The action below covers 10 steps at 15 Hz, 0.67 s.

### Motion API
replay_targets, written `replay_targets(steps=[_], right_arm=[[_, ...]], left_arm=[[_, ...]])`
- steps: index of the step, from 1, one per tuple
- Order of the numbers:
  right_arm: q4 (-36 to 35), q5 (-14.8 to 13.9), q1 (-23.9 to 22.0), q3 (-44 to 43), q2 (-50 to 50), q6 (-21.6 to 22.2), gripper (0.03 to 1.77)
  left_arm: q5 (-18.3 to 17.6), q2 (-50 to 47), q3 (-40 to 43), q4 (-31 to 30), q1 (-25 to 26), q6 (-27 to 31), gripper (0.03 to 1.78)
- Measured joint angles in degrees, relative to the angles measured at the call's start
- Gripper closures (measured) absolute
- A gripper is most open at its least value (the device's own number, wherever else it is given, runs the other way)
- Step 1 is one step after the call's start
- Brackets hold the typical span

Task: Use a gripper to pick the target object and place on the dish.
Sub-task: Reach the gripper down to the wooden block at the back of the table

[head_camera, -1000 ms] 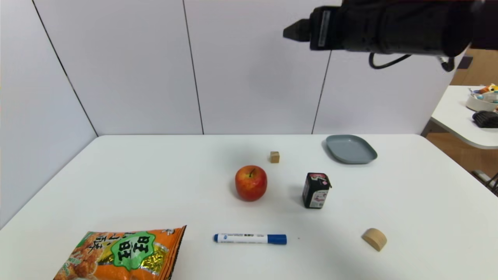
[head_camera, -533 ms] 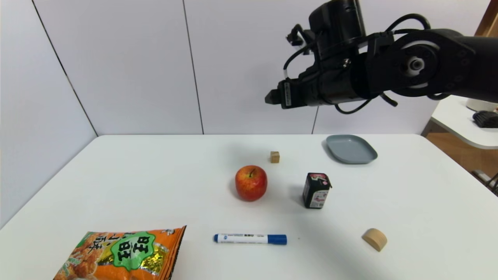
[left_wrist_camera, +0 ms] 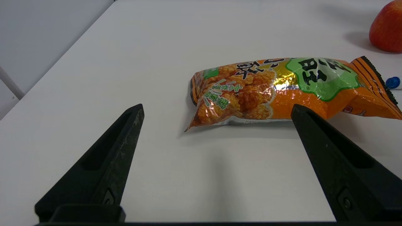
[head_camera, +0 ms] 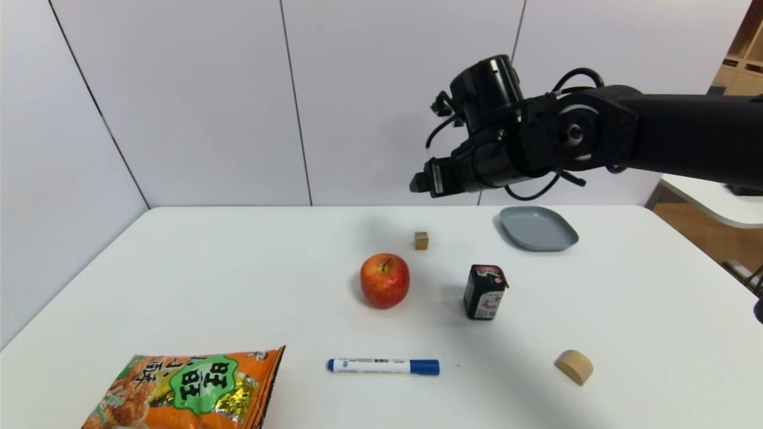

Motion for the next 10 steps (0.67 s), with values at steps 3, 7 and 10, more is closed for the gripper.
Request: replay_targets(steps=[3,7,10], right_arm=[[-0.15,0.65,-0.44,-0.20,2.22,0.01,0.09],[-0.01,1.30,-0.66,-0.24,5.00,0.04,0.09],[-0.39,1.48,-0.74,-0.26,7.06,0.00,0.09]], left_arm=[[0.02,0.00,0.00,0.00,0.00,0.00,0.12],[0.02,0.00,0.00,0.00,0.00,0.00,0.12],[0.00,0.00,0.00,0.00,0.00,0.00,0.12]])
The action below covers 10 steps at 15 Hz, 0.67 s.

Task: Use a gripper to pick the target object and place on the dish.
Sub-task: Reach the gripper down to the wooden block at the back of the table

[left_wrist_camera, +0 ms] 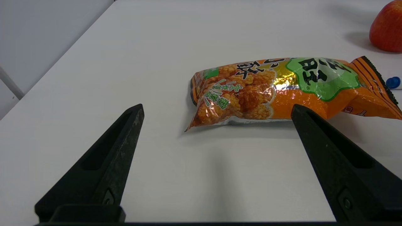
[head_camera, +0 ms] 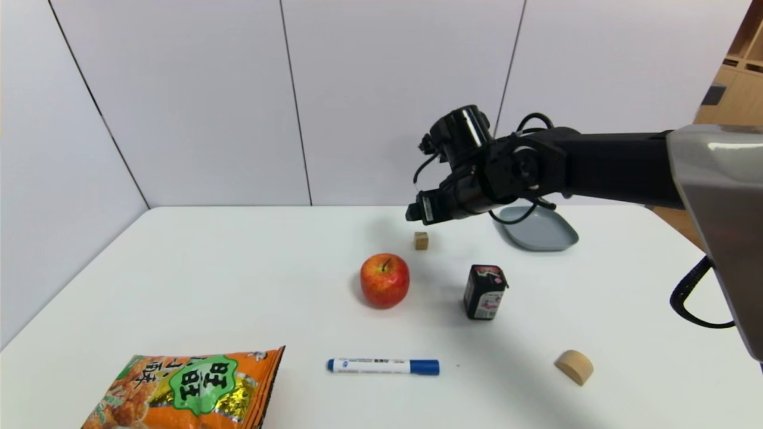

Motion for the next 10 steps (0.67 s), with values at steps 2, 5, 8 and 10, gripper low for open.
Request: replay_targets(steps=[2,5,8,10], right_arm=[[-0.02,0.02,-0.30,0.00,1.35,0.09,0.09],[-0.09,-0.04,-0.52,0.00,3.21,0.22,0.09],[-0.20,-0.01,-0.39,0.00,4.78,3.21,0.09],[-0.74,-0.11,-0.37,-0.22,5.49,4.69,0.09]], left_arm=[[0.02,0.00,0.00,0.00,0.00,0.00,0.12],[0.00,0.00,0.00,0.00,0.00,0.00,0.12],[0.02,0.00,0.00,0.00,0.00,0.02,0.12],[0.02,0.00,0.00,0.00,0.00,0.00,0.12]])
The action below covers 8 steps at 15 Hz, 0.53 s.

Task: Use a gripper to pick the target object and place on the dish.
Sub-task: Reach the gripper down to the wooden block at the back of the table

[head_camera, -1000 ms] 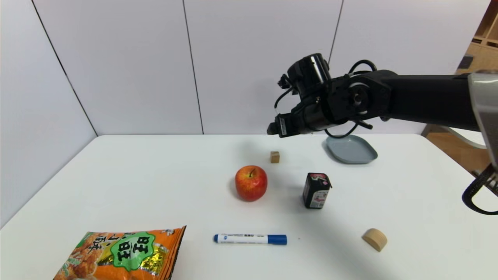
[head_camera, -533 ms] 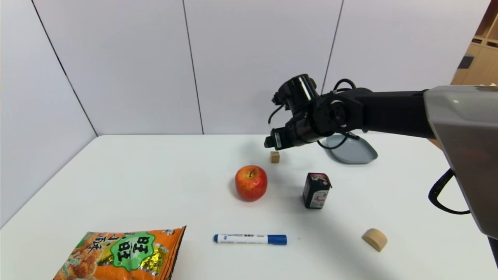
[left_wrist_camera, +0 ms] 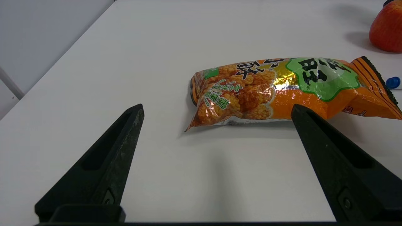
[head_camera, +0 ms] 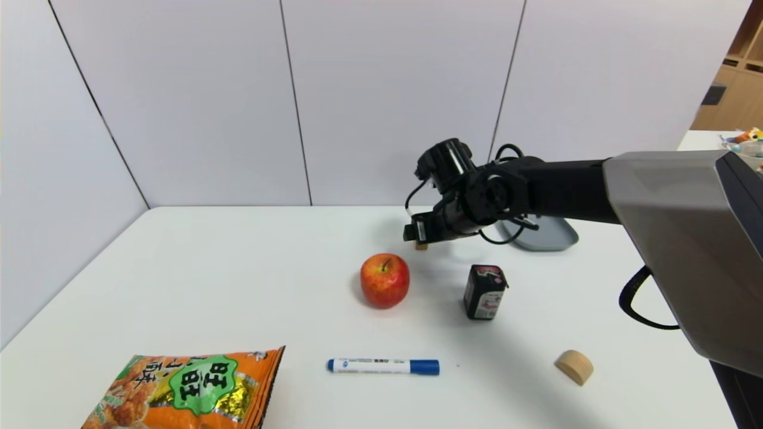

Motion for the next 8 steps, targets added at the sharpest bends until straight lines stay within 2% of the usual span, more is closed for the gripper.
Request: replay_targets(steps=[8], right_arm=[[-0.94,-0.23,-0.10,-0.24,0.44,6.39,0.09]], left_arm=[[0.00,0.00,0.00,0.00,0.00,-0.02,0.12]])
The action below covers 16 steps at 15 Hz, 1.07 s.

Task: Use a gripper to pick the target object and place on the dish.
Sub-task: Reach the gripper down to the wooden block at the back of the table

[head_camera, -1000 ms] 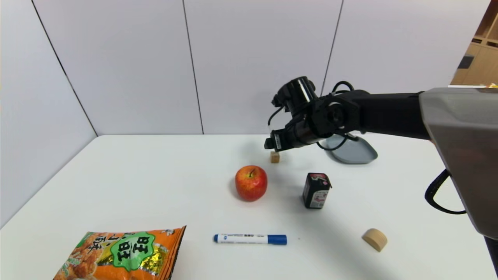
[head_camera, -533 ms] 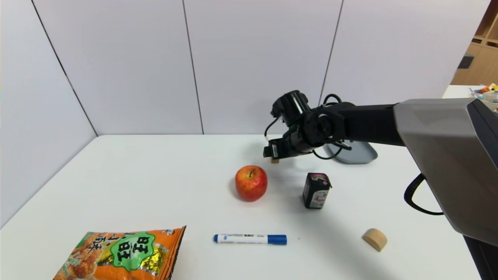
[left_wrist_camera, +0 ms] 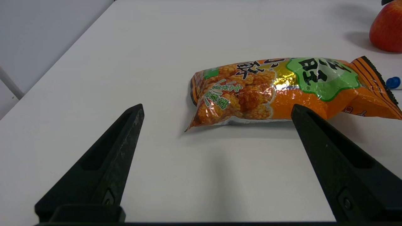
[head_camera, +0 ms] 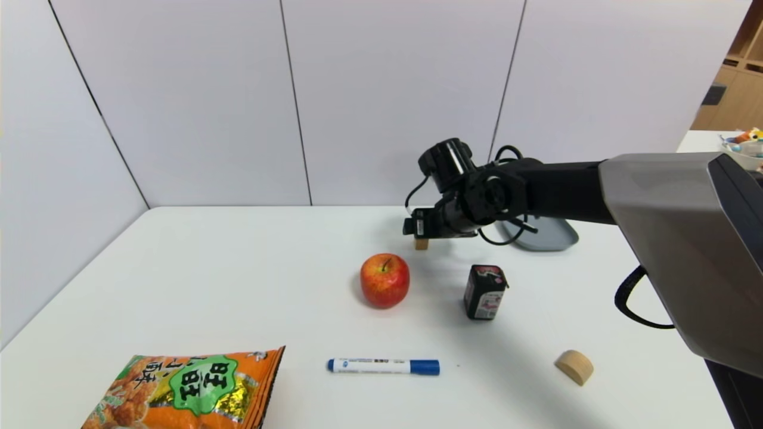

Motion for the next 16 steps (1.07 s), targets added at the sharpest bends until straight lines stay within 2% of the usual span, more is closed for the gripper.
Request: replay_targets(steps=[16], right_arm=[[-0.39,-0.52,1.45,0.02,1.68,-0.05,0.09]], left_arm=[[-0.02,0.00,0.00,0.00,0.00,0.02,0.12]])
